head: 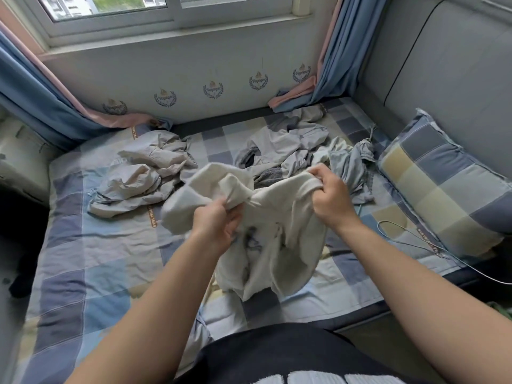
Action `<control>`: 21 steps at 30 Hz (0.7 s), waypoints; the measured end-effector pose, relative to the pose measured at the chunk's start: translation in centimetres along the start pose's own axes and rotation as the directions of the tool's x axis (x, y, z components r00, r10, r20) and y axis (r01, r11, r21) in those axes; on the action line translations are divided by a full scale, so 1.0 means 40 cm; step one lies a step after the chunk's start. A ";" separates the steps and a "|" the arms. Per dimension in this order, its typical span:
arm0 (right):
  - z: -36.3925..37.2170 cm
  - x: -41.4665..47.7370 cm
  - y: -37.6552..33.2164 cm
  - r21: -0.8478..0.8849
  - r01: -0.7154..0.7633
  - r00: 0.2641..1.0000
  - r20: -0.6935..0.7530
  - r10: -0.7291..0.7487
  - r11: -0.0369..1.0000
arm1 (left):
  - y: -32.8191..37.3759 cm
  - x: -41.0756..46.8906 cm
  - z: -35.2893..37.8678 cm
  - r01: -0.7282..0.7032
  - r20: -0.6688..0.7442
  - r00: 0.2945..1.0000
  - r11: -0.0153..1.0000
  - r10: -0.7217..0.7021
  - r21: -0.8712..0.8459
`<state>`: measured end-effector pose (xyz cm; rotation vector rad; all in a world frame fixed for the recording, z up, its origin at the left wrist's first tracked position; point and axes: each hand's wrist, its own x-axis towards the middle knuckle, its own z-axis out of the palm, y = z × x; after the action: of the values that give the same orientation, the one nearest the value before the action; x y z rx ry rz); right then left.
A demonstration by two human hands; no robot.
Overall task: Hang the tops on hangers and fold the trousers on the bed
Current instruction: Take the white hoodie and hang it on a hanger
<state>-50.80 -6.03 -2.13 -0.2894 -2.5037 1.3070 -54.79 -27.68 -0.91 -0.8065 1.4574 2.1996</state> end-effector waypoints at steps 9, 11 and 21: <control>-0.039 0.051 -0.195 -0.069 0.304 0.921 0.276 -0.275 0.950 | -0.186 -0.020 0.027 -0.537 0.461 0.844 0.444 0.276 0.718; -0.052 0.062 -0.224 -0.075 0.317 0.900 0.337 -0.275 0.945 | -0.194 -0.022 0.058 -0.560 0.429 0.824 0.416 0.369 0.717; -0.121 0.065 -0.035 -0.446 0.113 0.918 0.388 0.078 0.888 | -0.202 0.004 0.102 -0.277 0.135 0.961 0.791 0.243 0.545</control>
<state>-51.58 -2.33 2.09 -0.1025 -3.1453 0.7976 -51.12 -20.76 -5.48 -0.3463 2.1384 1.7695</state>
